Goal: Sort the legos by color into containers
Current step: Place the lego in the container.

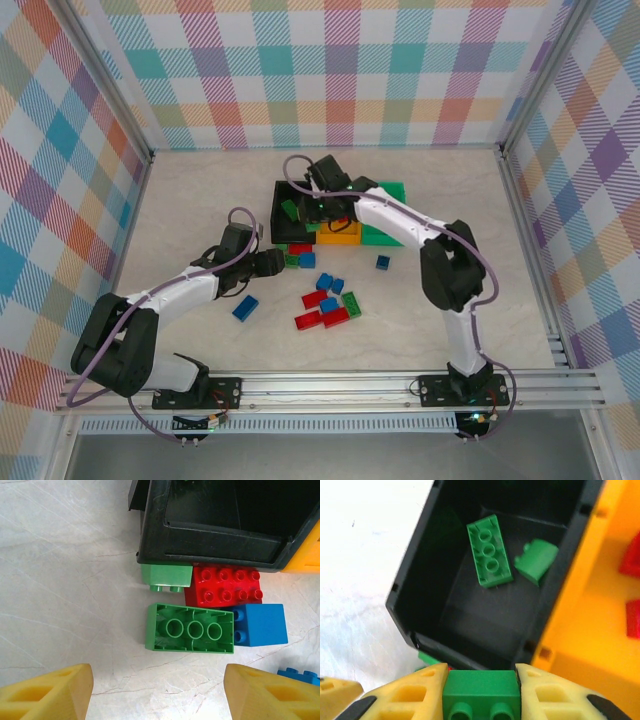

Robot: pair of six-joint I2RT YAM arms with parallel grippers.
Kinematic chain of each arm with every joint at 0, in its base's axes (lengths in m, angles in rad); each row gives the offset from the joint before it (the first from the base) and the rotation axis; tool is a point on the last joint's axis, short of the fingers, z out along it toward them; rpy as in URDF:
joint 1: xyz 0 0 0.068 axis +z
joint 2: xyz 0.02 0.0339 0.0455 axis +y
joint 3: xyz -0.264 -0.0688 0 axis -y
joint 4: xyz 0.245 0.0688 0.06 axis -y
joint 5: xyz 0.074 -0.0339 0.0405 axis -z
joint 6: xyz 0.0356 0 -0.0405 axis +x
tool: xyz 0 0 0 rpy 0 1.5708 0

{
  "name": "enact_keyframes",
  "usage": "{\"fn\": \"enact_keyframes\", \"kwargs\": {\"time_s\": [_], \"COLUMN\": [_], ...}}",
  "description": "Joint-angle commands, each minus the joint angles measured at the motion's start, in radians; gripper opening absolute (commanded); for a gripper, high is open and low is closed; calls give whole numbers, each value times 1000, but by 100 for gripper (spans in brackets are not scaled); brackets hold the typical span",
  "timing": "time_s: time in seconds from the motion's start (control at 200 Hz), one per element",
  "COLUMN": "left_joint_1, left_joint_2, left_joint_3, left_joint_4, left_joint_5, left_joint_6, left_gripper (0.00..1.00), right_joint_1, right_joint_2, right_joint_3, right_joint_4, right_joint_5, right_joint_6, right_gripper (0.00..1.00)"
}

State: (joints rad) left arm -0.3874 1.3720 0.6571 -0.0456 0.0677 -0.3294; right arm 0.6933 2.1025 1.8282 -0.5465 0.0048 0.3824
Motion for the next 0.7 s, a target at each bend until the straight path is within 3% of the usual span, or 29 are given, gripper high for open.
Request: {"fn": "enact_keyframes", "kwargs": {"time_s": [0.0,0.12,0.215,0.445,0.695], "left_joint_1": [7,8,7,7,7], "left_joint_2": [18,23,27,59,117], "left_joint_3": [20,22,22,33,60], "left_joint_4": [9,10,12,22,22], "left_joint_5": [13,21,26,62,105], "left_joint_6": [-11,-12,-11,-16,-20], "left_gripper": [70,70,70,70,70], "right_joint_1": [2,2,3,7,8], "right_joint_2": [93,197,185,-2,-251], "right_joint_3": [166,358,341,32,-365], "right_joint_4": [-89,-180,-162,-26,76], "right_joint_5": [-15,-4,-22,-25,67], "right_joint_6": [-31,-47,-39,-38,-24], "right_gripper": [33,53,59,61,63]}}
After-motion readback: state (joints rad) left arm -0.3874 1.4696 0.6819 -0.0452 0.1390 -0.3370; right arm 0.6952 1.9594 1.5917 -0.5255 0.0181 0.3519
